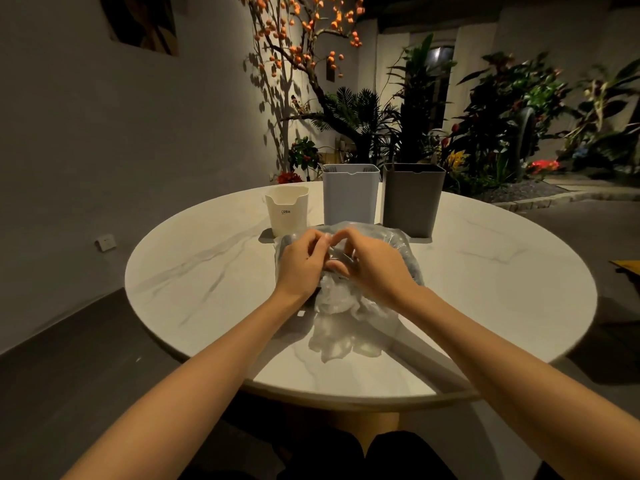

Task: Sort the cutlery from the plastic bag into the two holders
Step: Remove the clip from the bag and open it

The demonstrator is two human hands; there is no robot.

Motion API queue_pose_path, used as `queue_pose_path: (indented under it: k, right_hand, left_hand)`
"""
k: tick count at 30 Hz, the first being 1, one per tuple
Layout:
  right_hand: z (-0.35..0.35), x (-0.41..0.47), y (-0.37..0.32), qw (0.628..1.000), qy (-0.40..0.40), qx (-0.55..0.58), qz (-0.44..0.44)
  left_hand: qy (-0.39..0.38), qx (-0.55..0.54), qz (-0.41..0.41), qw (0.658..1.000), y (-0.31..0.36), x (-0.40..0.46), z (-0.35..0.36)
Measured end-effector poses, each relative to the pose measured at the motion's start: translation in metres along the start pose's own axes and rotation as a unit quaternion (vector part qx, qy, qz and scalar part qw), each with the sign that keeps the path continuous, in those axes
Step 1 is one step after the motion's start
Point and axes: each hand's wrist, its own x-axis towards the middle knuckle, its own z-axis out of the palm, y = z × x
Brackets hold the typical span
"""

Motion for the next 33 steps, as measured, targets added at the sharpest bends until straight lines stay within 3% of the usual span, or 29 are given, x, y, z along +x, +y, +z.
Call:
queue_pose_path:
  k: [5,8,11,14,17,20,24,27,30,33]
  right_hand:
    - [-0.009,0.001,0.017,0.996,-0.003,-0.053,0.071]
    - [-0.013,0.003,0.027,0.994,-0.001,-0.09,0.064]
    - [-0.017,0.002,0.033,0.992,-0.065,-0.092,0.051]
    - [-0.021,0.001,0.037,0.993,-0.055,-0.09,0.059]
    - [-0.024,0.006,0.036,0.992,-0.031,-0.069,0.1]
    - [-0.027,0.013,0.033,0.986,-0.034,-0.065,0.149]
    - [-0.029,0.019,0.042,0.976,-0.094,0.032,0.196]
    - [-0.034,0.011,0.052,0.959,-0.128,0.137,0.212]
    - [-0.041,0.004,0.056,0.932,-0.106,0.259,0.232]
    - [-0.046,0.004,0.057,0.92,-0.071,0.305,0.238]
  left_hand:
    - [0.041,-0.039,-0.05,0.997,0.002,0.01,0.008]
    - [0.052,-0.024,-0.053,0.997,0.003,0.014,0.01]
    - [-0.003,0.004,-0.069,0.998,0.005,0.025,0.007]
    - [-0.094,0.051,-0.078,0.991,0.008,0.038,0.002]
    - [-0.103,0.052,-0.056,0.992,0.015,0.043,0.003]
    - [-0.077,-0.012,-0.1,0.992,0.023,0.045,0.009]
    - [-0.029,-0.119,-0.228,0.966,0.03,0.049,0.015]
    - [0.002,-0.183,-0.272,0.945,0.033,0.052,0.017]
    - [0.005,-0.217,-0.303,0.928,0.037,0.055,0.022]
    - [-0.021,-0.212,-0.314,0.925,0.039,0.057,0.029]
